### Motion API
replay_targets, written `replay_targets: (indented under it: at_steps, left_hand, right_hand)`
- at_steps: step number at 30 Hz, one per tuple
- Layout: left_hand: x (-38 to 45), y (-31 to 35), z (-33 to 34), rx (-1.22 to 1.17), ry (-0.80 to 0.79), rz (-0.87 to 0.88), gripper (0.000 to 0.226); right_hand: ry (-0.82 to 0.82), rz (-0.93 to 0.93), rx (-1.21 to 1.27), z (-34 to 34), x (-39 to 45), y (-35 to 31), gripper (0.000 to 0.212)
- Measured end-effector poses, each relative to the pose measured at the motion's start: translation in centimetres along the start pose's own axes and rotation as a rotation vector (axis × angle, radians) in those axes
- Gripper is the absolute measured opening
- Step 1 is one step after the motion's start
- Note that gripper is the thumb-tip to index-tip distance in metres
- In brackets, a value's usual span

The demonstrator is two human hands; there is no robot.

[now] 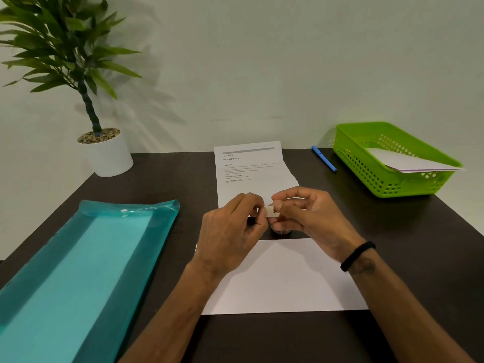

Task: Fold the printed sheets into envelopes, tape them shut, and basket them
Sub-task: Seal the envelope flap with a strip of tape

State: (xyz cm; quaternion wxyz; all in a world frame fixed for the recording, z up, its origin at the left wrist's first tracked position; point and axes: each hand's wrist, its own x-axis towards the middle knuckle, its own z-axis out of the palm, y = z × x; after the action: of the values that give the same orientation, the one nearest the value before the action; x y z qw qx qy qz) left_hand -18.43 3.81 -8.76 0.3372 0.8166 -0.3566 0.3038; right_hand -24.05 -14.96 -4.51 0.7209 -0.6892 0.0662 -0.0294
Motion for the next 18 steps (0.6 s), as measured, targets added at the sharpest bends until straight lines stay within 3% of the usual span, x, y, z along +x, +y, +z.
replay_targets:
  at_steps: [8, 14, 18]
  left_hand:
    - [0.06, 0.06, -0.10, -0.010, 0.028, 0.001, 0.025]
    - [0.11, 0.20, -0.12, -0.034, 0.026, -0.027, 0.016]
    - [0.32, 0.45, -0.08, -0.164, 0.039, -0.206, 0.024]
  right_hand:
    - [-0.133, 0.106, 0.136, -0.27, -0.19, 0.02, 0.033]
    - [-0.019, -0.010, 0.102, -0.66, 0.28, 0.28, 0.037]
    - [0.107, -0.079, -0.040, -0.30, 0.45, 0.17, 0.036]
